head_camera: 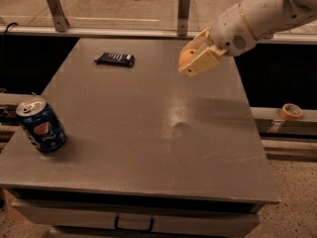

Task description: Move orange near pepsi can

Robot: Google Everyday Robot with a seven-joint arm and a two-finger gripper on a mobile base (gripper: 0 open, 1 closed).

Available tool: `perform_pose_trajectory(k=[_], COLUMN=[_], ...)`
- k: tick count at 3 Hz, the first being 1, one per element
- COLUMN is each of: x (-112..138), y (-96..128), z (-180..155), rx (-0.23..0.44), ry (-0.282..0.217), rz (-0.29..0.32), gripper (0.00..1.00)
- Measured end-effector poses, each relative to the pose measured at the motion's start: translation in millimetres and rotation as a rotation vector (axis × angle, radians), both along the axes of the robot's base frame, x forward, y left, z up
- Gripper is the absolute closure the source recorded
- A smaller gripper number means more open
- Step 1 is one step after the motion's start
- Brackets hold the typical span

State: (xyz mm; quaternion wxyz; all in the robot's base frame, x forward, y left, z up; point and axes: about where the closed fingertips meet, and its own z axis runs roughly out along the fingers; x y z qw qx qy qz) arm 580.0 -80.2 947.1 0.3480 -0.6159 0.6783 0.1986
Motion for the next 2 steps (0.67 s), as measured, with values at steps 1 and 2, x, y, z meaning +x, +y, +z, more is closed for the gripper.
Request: perform_pose_trajectory(k=[1, 2], x=[0.0, -3.1], y=[0.1, 17.2], z=[0.0, -2.2], rx=[0.000, 0.010], ry=[0.000, 0.014], rz=[0.000, 0.034], gripper=[1.00, 1.00])
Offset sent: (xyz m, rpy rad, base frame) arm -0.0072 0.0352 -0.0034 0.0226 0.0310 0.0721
